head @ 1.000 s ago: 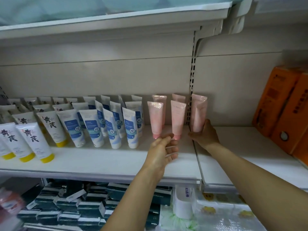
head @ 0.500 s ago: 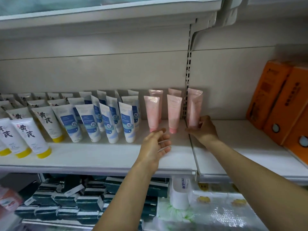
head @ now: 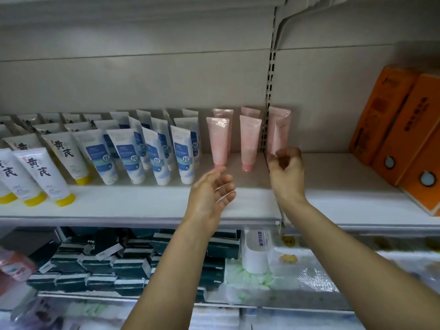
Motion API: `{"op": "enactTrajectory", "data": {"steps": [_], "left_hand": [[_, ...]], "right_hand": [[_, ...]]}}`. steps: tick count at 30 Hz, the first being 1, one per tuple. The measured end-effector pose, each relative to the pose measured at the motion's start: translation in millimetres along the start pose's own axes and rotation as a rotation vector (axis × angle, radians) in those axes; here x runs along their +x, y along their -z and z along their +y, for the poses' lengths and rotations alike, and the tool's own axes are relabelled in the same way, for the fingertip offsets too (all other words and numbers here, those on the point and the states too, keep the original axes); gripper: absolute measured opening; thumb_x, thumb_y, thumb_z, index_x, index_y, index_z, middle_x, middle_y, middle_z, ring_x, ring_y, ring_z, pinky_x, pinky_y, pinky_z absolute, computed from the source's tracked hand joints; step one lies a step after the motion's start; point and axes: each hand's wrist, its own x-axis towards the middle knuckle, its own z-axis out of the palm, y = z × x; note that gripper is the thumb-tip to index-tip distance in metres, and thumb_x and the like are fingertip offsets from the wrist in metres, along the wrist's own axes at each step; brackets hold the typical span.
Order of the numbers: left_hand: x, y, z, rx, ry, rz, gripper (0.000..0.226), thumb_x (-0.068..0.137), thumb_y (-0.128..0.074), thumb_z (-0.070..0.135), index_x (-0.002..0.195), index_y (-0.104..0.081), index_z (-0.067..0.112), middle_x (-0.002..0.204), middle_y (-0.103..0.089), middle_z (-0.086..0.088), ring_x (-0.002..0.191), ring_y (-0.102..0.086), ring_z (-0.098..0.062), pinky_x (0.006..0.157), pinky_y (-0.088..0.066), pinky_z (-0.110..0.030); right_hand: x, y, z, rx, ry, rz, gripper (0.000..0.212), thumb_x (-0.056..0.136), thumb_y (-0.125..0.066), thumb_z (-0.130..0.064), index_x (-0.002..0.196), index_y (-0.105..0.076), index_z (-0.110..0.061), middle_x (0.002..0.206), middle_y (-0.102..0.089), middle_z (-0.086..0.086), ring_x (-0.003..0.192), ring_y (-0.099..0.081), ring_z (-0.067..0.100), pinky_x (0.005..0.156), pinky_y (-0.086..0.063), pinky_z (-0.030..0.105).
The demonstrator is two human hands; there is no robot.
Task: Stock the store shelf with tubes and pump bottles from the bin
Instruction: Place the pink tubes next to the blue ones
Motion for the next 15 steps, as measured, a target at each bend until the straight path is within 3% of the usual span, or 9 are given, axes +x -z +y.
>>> {"op": "enactTrajectory", "data": {"steps": [5, 11, 15], "left_hand": [[-18.4, 32.6, 15.1, -0.059, -0.02, 0.038, 0.017, 0.095, -0.054, 0.015, 0.108, -0.064, 0.009, 0.074, -0.065, -0.003, 0.064, -0.061, -0.016, 0.069, -0.053, -0.03], [-54.3, 107.9, 44.7, -0.076, -0.032, 0.178, 0.016, 0.094, -0.058, 0.018, 0.105, -0.066, 0.011, 0.079, -0.067, -0.004, 0.068, -0.061, -0.017, 0.071, -0.053, -0.032], [-86.0, 174.4, 65.7, -0.11, -0.024, 0.293, 0.015, 0.096, -0.054, 0.019, 0.105, -0.066, 0.012, 0.078, -0.067, -0.003, 0.064, -0.06, -0.016, 0.067, -0.051, -0.03]], "right_hand": [[-38.1, -30.0, -21.8, 0.165, 0.055, -0.142, 0.012, 0.091, -0.058, -0.012, 0.089, -0.053, -0.023, 0.085, -0.06, 0.002, 0.076, -0.058, 0.026, 0.068, -0.05, 0.038], [-101.5, -84.8, -51.4, 0.209, 0.062, -0.353, 0.015, 0.094, -0.054, -0.01, 0.087, -0.05, -0.023, 0.087, -0.058, 0.012, 0.069, -0.053, 0.02, 0.046, -0.042, 0.015], [-157.3, -127.7, -64.3, 0.227, 0.021, -0.49, 0.014, 0.094, -0.054, -0.009, 0.086, -0.052, -0.021, 0.08, -0.057, 0.008, 0.064, -0.053, 0.019, 0.05, -0.044, 0.021]]}}
